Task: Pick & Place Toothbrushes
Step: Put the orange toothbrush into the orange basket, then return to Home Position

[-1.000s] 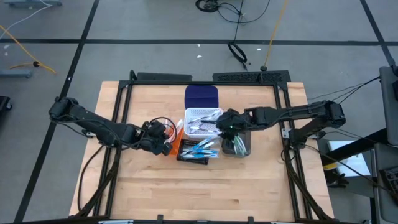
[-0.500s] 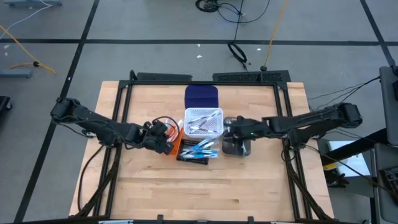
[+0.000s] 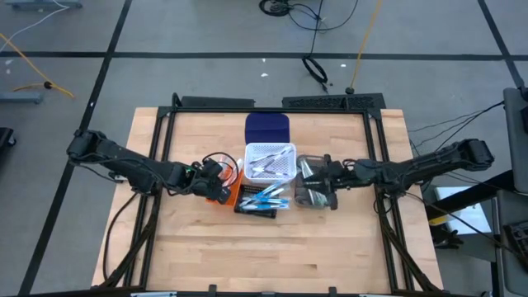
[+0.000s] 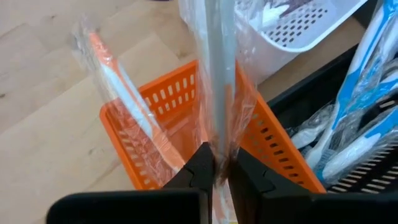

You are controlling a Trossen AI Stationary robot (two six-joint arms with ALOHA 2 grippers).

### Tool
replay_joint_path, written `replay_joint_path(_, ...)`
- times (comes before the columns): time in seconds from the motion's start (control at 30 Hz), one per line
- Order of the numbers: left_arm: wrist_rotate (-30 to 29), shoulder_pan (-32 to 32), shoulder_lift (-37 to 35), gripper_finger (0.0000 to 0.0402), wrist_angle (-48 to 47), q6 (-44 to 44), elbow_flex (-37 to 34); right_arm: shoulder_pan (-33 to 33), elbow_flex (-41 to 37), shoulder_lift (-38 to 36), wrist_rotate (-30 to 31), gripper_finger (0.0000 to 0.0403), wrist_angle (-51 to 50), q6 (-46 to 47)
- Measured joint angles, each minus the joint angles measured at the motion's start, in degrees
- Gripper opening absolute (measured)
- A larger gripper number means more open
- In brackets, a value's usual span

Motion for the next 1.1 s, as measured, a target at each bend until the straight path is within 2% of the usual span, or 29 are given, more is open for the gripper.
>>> replay_joint_path(0.1, -0.1, 0.0, 0.0, 0.0031, 0.0, 0.0, 0.0, 0.0, -1.3, -0.3, 0.0, 0.0089, 3.4, -0.2)
replay_joint_path(0.37, -1.4, 0.0, 0.0, 0.0008, 3.5, 0.3, -2.6, -0.1, -1.6, -0.5, 0.0, 0.0089, 3.6, -0.6)
replay_joint_path(0.5, -0.1, 0.0, 0.0, 0.0032, 4.7, -0.2, -4.1, -0.1, -1.6, -0.5, 0.0, 0.0089, 3.5, -0.6)
replay_joint_path(0.67, -1.4, 0.0, 0.0, 0.0065, 4.8, -1.0, -4.6, -0.1, -1.6, -0.5, 0.0, 0.0089, 3.5, -0.6)
replay_joint_path(1.0, -1.4, 0.0, 0.0, 0.0071, 9.9, 2.4, -4.6, -0.1, -1.6, -0.5, 0.0, 0.0089, 3.5, -0.6)
replay_joint_path(1.1, -1.4, 0.0, 0.0, 0.0071, 11.7, 6.7, -4.6, -0.1, -1.6, -0.5, 0.0, 0.0089, 3.3, -0.6)
